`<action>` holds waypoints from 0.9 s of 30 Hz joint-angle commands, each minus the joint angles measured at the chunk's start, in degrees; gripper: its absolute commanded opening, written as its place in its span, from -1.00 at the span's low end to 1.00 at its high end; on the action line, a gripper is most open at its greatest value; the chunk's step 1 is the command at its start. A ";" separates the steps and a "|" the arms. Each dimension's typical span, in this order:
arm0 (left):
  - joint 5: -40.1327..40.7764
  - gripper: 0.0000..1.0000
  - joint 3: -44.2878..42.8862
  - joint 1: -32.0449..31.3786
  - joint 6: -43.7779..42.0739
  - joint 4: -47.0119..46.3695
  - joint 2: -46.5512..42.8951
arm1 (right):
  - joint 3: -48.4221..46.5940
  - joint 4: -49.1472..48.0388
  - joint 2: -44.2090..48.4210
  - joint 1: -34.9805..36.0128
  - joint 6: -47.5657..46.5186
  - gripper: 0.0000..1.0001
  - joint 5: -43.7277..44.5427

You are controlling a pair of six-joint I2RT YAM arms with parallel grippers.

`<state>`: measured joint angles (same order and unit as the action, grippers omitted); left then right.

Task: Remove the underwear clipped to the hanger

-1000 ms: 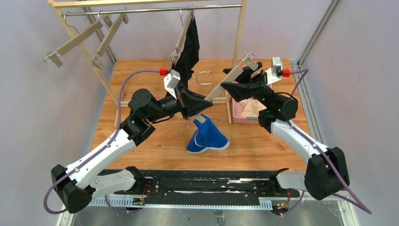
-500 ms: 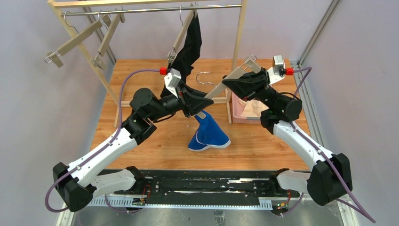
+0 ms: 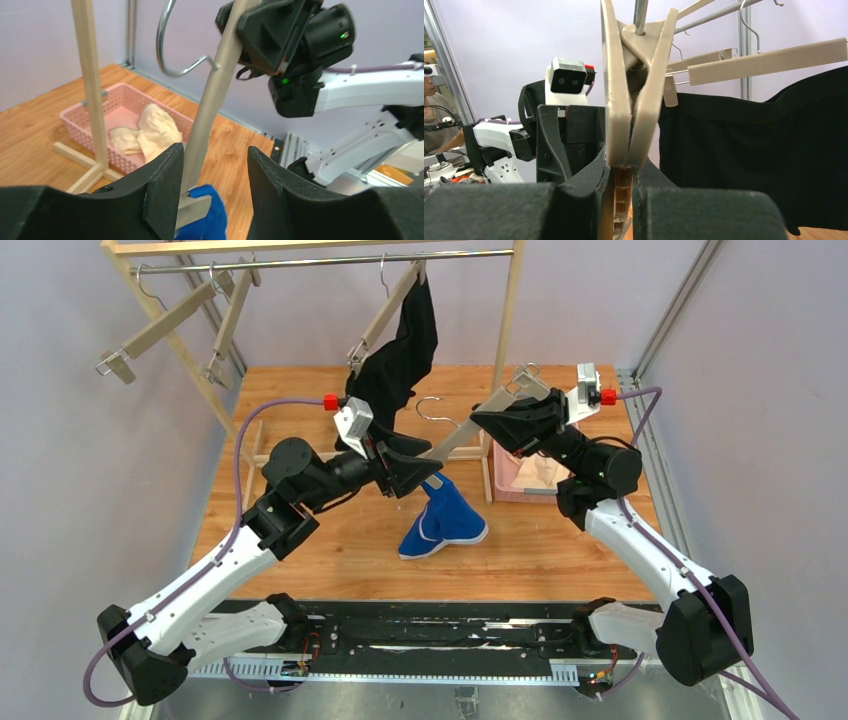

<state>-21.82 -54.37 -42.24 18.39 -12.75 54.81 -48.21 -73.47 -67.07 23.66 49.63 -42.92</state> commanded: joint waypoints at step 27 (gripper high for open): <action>11.28 0.28 8.27 -0.56 -6.26 -2.28 -1.58 | -0.50 -3.31 2.04 0.25 2.42 -0.99 0.58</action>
<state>-11.73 -46.28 -42.59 12.47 -11.77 53.04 -48.21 -72.99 -66.52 23.66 50.87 -43.31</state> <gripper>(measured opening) 0.642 0.101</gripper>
